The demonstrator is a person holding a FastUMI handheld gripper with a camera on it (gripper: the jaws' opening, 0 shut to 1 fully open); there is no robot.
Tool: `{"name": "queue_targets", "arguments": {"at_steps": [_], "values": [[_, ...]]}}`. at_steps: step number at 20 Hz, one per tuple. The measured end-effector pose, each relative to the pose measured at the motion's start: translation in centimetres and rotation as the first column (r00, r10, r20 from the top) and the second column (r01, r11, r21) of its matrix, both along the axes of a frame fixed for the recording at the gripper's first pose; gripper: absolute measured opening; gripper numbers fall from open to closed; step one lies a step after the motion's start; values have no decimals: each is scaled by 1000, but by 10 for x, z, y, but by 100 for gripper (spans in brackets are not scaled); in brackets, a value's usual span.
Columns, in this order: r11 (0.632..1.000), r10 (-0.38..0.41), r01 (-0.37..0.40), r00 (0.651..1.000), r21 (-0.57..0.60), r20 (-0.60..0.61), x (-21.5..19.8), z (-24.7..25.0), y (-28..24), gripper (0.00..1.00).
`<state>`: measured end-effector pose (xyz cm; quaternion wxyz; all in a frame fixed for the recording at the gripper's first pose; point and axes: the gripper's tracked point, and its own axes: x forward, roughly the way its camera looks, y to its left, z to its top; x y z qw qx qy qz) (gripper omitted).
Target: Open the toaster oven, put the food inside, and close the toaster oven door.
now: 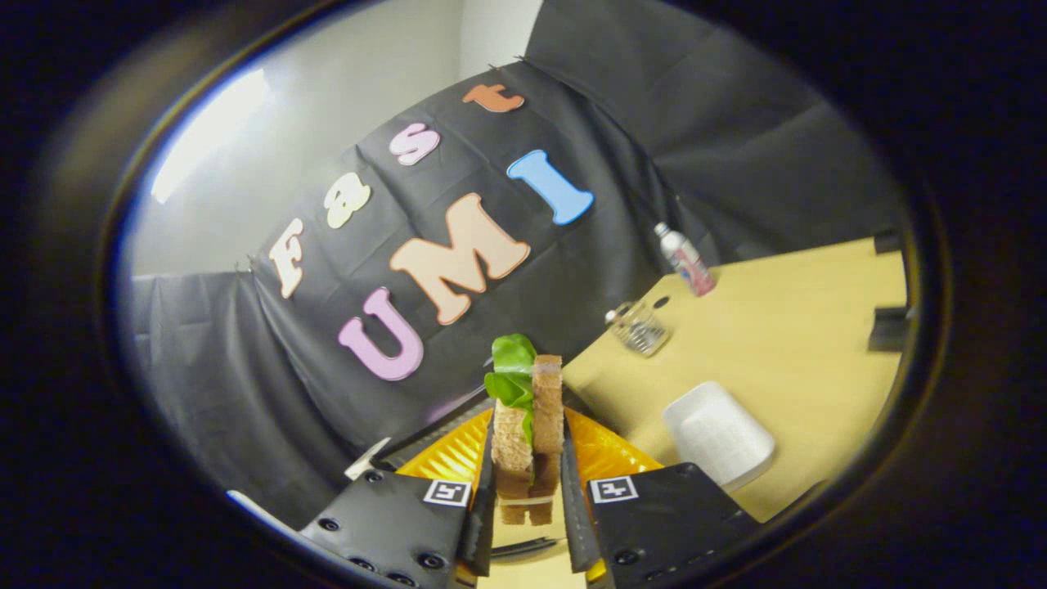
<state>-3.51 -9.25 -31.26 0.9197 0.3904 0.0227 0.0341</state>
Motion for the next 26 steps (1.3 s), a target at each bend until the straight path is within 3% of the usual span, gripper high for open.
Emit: {"name": "queue_targets", "arguments": {"at_steps": [6, 12, 17, 23, 26], "values": [[982, 88, -69, 991, 173, -102, 31, -34, 99, 38], [970, 112, -74, 982, 231, -155, 90, -52, 161, 38], [974, 83, -45, 983, 224, -165, 140, -57, 174, 38], [979, 44, -4, 980, 205, -194, 165, -67, 163, 38], [987, 3, 33, 973, 155, -229, 167, -76, 150, 53]]}}
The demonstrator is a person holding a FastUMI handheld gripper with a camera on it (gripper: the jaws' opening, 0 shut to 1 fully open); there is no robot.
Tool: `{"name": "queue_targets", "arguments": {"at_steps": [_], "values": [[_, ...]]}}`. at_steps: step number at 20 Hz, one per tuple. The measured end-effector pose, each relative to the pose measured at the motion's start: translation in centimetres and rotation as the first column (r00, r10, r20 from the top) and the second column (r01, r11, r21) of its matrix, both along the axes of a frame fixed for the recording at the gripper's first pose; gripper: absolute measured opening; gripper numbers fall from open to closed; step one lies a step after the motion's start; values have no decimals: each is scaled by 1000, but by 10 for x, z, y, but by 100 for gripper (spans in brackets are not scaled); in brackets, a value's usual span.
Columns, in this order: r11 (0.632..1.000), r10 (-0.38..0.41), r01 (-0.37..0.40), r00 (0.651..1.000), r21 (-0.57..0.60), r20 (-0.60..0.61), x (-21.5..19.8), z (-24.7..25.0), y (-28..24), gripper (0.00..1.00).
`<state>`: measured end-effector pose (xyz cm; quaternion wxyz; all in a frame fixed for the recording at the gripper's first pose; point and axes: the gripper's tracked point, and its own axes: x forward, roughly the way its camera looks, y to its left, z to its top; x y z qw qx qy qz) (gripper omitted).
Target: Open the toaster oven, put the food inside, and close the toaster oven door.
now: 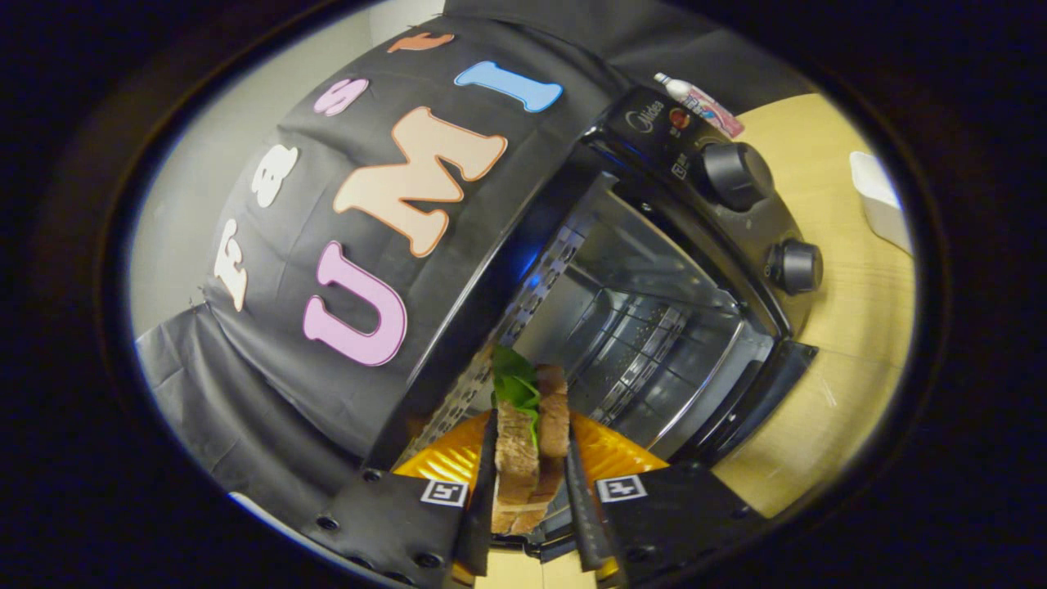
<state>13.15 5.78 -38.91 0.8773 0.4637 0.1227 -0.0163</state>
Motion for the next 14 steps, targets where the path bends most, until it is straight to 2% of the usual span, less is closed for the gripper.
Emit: {"name": "queue_targets", "arguments": {"at_steps": [1, 8, 10, 14], "values": [[999, -6, 5, 1000, -38, -31, 0, -9, -7, 58], [976, -48, 39, 998, -216, -40, -6, -1, -40, 92], [948, -87, 66, 995, -311, -54, -19, 2, -56, 99], [867, -128, 97, 991, -489, -31, -52, 25, -77, 100]]}}
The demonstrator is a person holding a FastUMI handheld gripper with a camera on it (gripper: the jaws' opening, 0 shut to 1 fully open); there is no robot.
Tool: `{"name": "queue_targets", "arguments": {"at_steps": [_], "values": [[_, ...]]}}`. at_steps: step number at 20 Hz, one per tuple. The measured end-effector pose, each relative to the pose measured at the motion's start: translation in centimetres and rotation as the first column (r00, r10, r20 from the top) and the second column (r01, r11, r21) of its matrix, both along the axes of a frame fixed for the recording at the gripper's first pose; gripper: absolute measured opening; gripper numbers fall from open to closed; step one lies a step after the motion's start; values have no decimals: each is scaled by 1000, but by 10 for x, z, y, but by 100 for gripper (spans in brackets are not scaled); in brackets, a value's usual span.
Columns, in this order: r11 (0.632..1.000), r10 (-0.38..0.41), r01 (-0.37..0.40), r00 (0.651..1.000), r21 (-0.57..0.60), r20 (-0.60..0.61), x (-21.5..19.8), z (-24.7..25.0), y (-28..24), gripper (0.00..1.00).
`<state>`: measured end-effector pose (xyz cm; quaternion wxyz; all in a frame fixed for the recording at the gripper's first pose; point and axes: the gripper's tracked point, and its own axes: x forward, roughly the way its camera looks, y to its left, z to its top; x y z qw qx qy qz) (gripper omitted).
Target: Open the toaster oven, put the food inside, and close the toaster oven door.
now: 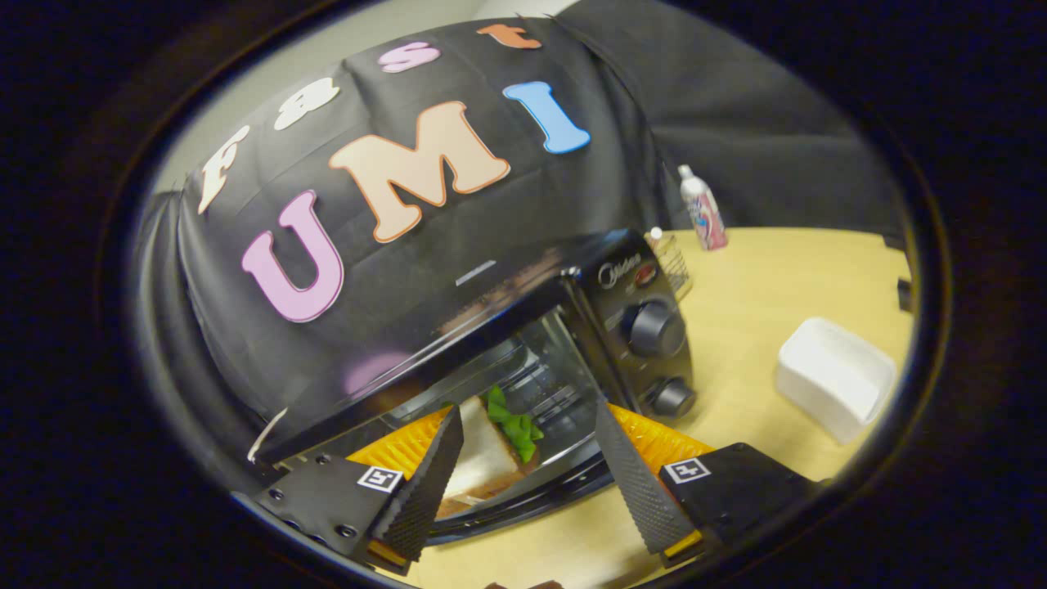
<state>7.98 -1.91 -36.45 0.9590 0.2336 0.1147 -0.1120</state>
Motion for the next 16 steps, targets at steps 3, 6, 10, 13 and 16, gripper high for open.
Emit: {"name": "queue_targets", "arguments": {"at_steps": [3, 6, 10, 13, 16], "values": [[990, 54, -51, 998, -131, 19, -35, 20, 9, 100], [963, 157, -146, 987, -226, 33, -69, 33, 36, 100], [920, 264, -259, 964, -295, -25, -114, 15, 62, 100], [882, 289, -320, 947, -347, -138, -145, -17, 67, 100], [859, 306, -375, 922, -348, -238, -177, -47, 81, 100]]}}
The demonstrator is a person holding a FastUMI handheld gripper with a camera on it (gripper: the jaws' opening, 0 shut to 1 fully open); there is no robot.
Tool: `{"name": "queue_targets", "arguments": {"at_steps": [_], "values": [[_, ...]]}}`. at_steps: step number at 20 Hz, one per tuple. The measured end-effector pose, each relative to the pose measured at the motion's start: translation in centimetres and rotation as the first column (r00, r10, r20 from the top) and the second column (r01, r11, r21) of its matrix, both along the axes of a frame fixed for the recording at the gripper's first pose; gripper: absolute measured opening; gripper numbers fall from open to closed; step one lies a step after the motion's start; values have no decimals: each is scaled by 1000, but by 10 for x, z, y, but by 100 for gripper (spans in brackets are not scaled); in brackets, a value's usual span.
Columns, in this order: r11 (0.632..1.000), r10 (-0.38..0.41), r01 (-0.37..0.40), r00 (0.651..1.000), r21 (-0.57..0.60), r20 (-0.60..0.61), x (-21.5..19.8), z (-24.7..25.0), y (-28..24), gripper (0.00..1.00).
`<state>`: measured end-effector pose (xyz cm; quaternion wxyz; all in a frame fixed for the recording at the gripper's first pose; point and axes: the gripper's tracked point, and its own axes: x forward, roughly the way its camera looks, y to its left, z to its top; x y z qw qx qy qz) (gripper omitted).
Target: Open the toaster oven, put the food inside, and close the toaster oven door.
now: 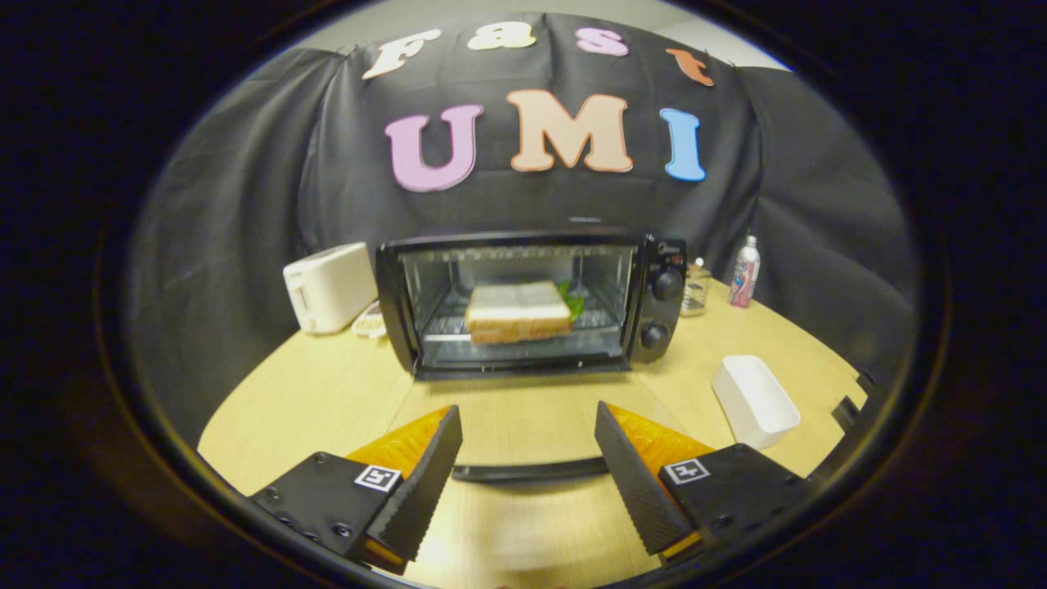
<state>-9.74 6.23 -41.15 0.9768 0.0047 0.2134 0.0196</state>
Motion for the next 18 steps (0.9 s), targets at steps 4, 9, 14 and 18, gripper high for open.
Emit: {"name": "queue_targets", "arguments": {"at_steps": [4, 9, 14, 18], "values": [[998, 48, -46, 998, 40, -45, -25, -12, 25, 100], [993, 103, -98, 991, 59, -89, -31, -38, 50, 100], [996, 87, -88, 989, 0, -117, -18, -51, 45, 100], [997, 63, -67, 988, -30, -139, -10, -56, 34, 99]]}}
